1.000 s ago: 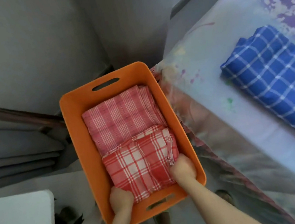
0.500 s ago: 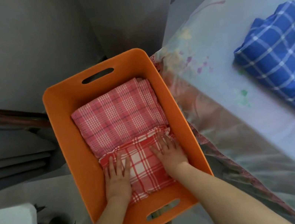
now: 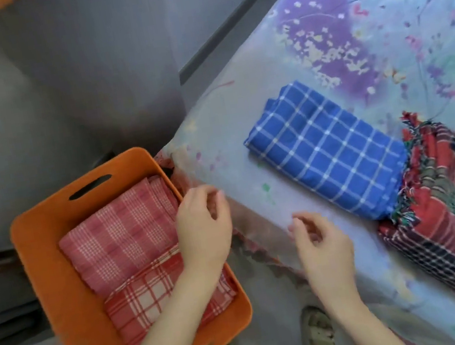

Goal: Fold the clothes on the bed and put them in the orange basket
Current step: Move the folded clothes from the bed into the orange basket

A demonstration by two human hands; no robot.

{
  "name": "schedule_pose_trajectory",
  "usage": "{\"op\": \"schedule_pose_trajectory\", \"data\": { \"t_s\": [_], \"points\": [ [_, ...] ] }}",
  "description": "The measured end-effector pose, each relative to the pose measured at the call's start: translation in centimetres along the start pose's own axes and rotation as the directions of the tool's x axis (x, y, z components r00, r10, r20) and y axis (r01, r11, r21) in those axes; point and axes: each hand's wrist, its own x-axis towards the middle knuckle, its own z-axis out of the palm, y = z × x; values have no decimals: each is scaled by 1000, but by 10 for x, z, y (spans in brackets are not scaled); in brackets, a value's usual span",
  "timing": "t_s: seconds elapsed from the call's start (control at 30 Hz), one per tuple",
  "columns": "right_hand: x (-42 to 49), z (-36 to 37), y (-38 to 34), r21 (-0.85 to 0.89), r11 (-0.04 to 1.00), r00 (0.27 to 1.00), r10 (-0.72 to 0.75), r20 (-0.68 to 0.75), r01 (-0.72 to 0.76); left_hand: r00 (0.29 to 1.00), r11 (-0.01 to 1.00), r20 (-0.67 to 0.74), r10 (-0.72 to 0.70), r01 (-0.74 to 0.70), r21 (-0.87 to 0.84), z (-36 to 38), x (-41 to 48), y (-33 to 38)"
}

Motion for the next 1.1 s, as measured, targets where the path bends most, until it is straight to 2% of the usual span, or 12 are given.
{"op": "schedule_pose_trajectory", "data": {
  "t_s": [0.03, 0.07, 0.13, 0.17, 0.23, 0.33, 0.5, 0.67, 0.77, 0.8, 0.97, 1.1],
  "points": [
    [13, -7, 4, 212, 942, 963, 268, -11, -259, 998, 997, 33, -62, 64, -53, 10, 9, 16],
    [30, -22, 5, 454, 752, 861, 502, 75, -478, 980, 979, 113, -161, 173, -106, 28, 21, 37],
    [52, -39, 5, 718, 250, 638, 692, 337, -650, 856, 840, 326, -400, 485, -242, 59, 47, 59],
    [61, -44, 5, 759, 87, 581, 701, 413, -645, 811, 765, 356, -464, 570, -301, 71, 60, 66],
    [74, -49, 6, 807, -68, 562, 684, 466, -587, 807, 735, 310, -502, 587, -339, 89, 81, 73],
    [88, -50, 7, 864, -144, 611, 651, 450, -483, 859, 808, 241, -452, 509, -297, 96, 92, 91],
    [95, -43, 0, 906, -132, 656, 648, 386, -402, 853, 712, 261, -451, 521, -471, 56, 70, 91],
    [57, -30, -20, 795, 175, 764, 456, 457, -580, 795, 684, 394, -461, 601, -413, -54, 35, 23],
    [21, 4, -31, 567, 444, 719, 378, 583, -694, 709, 573, 391, -587, 705, -419, -104, -2, -39],
    [4, 24, -34, 510, 482, 694, 385, 608, -713, 685, 536, 358, -634, 724, -434, -120, -18, -61],
    [-66, 103, 2, 346, 509, 597, 497, 630, -788, 462, 335, 182, -868, 815, -474, -120, -86, -138],
    [-92, 139, 39, 184, 575, 575, 630, 521, -797, 374, 317, 91, -923, 874, -369, -84, -122, -182]
  ]
}}
